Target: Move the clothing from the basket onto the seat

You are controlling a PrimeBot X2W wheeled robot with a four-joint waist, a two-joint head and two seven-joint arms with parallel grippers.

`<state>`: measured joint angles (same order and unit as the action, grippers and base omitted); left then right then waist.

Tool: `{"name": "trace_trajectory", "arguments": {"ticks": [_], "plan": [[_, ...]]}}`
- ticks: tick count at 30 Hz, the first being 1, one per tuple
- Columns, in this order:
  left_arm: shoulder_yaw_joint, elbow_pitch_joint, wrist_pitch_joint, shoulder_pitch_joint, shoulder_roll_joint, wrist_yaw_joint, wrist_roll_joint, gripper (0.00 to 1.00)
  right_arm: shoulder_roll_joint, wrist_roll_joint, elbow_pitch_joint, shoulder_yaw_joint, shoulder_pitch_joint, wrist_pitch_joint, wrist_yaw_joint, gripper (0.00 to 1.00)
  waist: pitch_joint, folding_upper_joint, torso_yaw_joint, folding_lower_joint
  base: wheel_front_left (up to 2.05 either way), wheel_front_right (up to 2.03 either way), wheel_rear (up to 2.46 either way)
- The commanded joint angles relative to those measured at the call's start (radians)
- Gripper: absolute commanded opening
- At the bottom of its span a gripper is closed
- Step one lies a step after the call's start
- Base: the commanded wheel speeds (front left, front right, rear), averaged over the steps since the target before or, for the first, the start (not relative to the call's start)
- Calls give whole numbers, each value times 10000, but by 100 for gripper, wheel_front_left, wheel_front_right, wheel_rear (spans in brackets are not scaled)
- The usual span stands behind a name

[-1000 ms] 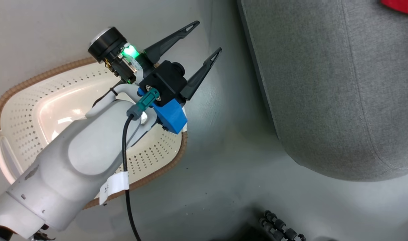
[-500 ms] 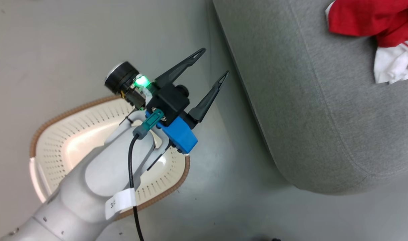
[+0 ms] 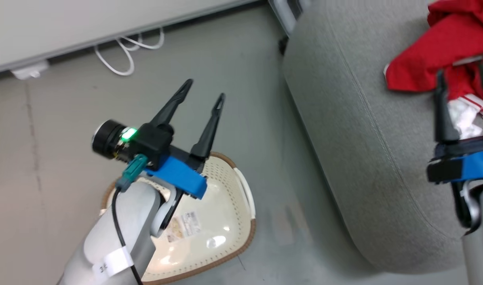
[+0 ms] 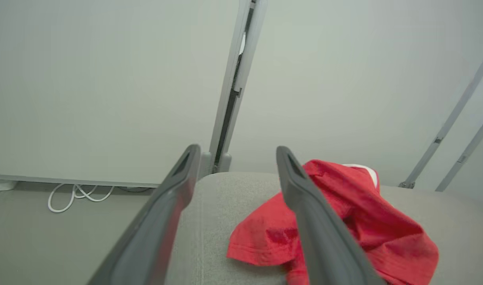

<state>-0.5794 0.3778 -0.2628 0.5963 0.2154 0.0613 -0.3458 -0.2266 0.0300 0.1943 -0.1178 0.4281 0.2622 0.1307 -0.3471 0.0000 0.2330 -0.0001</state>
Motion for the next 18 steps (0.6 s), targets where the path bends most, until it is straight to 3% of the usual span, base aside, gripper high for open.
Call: {"name": "trace_trajectory", "arguments": {"ticks": [1,9,18], "plan": [[427,-81,-27,-438,-62,-53,155,100,80,35,27,286,-266,42,1,100,735,0,-688,1,0,0,0],[2051,-227,-27,-1698,-448,0,598,100,404,171,314,924,-762,42,1,100,1671,0,-1540,1,0,0,0],[3764,-488,-26,-3188,-975,164,1249,100,852,421,541,814,-1655,42,1,100,2706,0,-2478,1,0,0,0]]}}
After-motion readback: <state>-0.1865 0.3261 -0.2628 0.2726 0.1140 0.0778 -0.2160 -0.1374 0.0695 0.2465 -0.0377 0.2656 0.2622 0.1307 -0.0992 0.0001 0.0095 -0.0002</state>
